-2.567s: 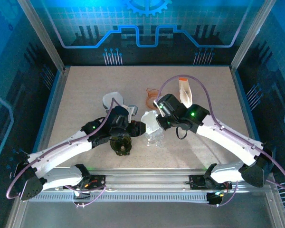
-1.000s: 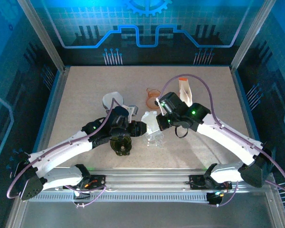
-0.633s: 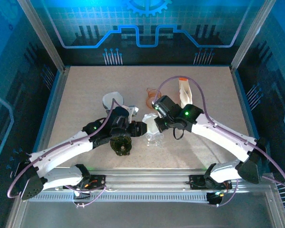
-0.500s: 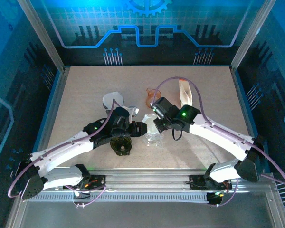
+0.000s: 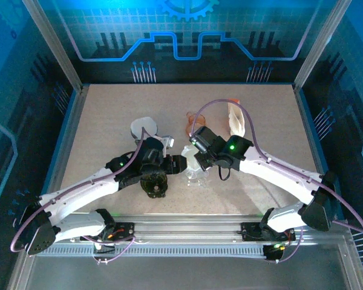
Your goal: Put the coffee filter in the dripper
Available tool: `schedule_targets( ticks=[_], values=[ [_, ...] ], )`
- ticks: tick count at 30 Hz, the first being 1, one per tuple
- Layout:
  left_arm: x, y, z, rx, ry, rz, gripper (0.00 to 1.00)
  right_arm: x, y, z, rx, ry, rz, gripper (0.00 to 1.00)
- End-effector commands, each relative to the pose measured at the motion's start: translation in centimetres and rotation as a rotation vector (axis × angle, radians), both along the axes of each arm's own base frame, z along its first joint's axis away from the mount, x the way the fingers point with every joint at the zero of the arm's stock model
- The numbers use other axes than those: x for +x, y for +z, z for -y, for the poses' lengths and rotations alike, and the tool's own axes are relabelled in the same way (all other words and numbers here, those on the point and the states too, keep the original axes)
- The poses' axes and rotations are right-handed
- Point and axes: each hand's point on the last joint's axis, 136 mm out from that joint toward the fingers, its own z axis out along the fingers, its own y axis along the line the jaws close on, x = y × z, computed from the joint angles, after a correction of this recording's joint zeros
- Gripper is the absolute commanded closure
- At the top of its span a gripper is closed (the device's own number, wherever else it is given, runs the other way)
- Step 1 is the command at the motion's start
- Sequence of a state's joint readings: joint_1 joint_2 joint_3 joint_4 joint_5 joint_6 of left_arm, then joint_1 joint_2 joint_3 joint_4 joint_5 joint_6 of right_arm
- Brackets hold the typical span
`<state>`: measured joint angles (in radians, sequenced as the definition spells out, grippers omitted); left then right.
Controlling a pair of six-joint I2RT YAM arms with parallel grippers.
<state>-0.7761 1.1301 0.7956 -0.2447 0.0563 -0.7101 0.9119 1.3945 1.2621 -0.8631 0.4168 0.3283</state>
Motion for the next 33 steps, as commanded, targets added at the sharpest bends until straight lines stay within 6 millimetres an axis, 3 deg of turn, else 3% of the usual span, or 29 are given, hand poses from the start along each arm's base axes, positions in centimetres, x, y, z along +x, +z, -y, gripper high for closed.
schedule_targets(
  ticks=[1, 10, 14, 16, 19, 21, 33],
  values=[
    [0.5, 1.5, -0.1, -0.039, 0.020, 0.046, 0.40, -0.1, -0.1, -0.2, -0.021, 0.013, 0.012, 1.00],
    [0.6, 0.2, -0.5, 0.002, 0.036, 0.012, 0.60, -0.3, -0.2, -0.3, -0.010, 0.009, 0.006, 1.00],
    [0.4, 0.2, -0.6, 0.001, 0.035, 0.010, 0.62, -0.2, 0.3, -0.3, 0.004, 0.007, 0.016, 0.99],
    [0.3, 0.2, -0.6, 0.002, 0.032, 0.013, 0.61, 0.0, 1.2, -0.4, 0.025, 0.002, 0.032, 0.88],
    [0.3, 0.2, -0.6, 0.003, 0.032, 0.012, 0.59, 0.5, 2.4, -0.5, 0.062, 0.005, 0.047, 0.61],
    [0.3, 0.0, -0.6, 0.003, 0.032, 0.008, 0.58, 0.7, 2.6, -0.6, 0.071, 0.009, 0.034, 0.50],
    [0.2, -0.3, -0.3, -0.002, 0.024, -0.006, 0.59, 1.8, -1.7, -2.1, 0.067, 0.037, -0.140, 0.41]
  ],
)
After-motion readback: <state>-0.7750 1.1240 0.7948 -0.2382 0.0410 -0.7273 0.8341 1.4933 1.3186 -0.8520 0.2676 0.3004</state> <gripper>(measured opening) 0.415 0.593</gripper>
